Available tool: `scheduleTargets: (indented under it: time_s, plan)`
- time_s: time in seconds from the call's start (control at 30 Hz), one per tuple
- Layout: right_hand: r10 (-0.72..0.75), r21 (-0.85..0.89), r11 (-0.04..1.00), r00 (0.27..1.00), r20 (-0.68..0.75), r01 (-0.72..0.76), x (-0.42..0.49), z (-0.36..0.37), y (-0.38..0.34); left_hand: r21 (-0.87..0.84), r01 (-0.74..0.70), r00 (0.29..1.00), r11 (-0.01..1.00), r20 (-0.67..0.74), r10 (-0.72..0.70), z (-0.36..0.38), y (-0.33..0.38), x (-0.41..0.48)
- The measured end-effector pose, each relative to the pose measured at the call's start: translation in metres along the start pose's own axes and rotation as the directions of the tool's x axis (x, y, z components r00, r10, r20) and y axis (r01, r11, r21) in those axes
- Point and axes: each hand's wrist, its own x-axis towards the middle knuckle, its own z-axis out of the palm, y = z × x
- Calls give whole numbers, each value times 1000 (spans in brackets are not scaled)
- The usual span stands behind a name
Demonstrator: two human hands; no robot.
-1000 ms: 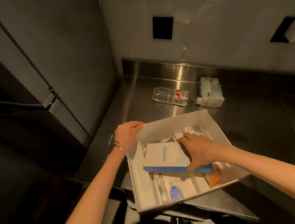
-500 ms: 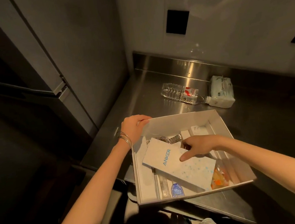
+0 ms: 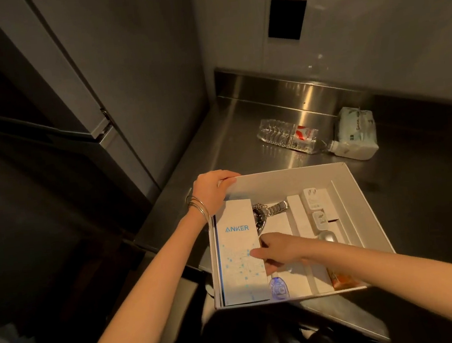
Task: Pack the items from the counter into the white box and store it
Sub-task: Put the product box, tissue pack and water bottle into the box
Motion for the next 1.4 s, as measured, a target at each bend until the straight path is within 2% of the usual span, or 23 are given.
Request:
scheduleTargets:
  time_s: [0.1, 0.27, 0.37, 0.5, 0.6, 0.77, 1.0, 1.13, 1.23, 1.27, 1.33, 1.4]
  plan:
    - [-76, -144, 987, 994, -78, 64, 1, 3, 0, 4, 6, 1000, 1000, -5, -6, 0, -2, -1]
    - [-126, -108, 988, 986, -112, 114, -5, -1, 6, 14, -2, 1000, 1000, -4, 2, 0, -1, 0]
    - [-151, -23, 989, 979, -134, 149, -11, -3, 9, 27, 4, 1000, 1000, 1, -4, 0, -1, 0]
    - [-202, -142, 974, 956, -211, 174, -25, -20, 10, 31, 5, 1000, 1000, 0, -5, 0, -3, -2]
    - [-247, -153, 965, 932, -267, 212, -43, -47, 11, 23, -8, 1000, 1000, -5, 8, 0, -4, -2]
    - [-294, -162, 956, 824, -484, 246, -78, -106, 18, 15, -6, 1000, 1000, -3, 6, 0, 0, -2]
    - [-275, -81, 950, 687, -673, 301, -72, -174, 28, 8, 23, 1000, 1000, -8, -23, 1, 0, -1]
    - [-164, -123, 987, 639, -752, 108, -28, -214, 40, 17, 30, 1000, 999, -5, -30, 1, 2, 0]
    - [-180, -208, 978, 585, -790, 20, -7, -239, 48, 23, 26, 1000, 999, -4, -26, 0, 3, -1]
    - [-195, -259, 966, 589, -784, -25, -1, -248, 55, 27, 28, 1000, 999, -3, -28, -1, 3, -1]
    - [-128, -328, 922, 637, -760, -206, 10, -265, 71, 25, 37, 999, 999, -1, -37, -1, 5, -2]
    - [-44, -437, 817, 716, -696, -376, 21, -276, 89, 26, 44, 999, 999, 3, -44, -2, 6, -2]
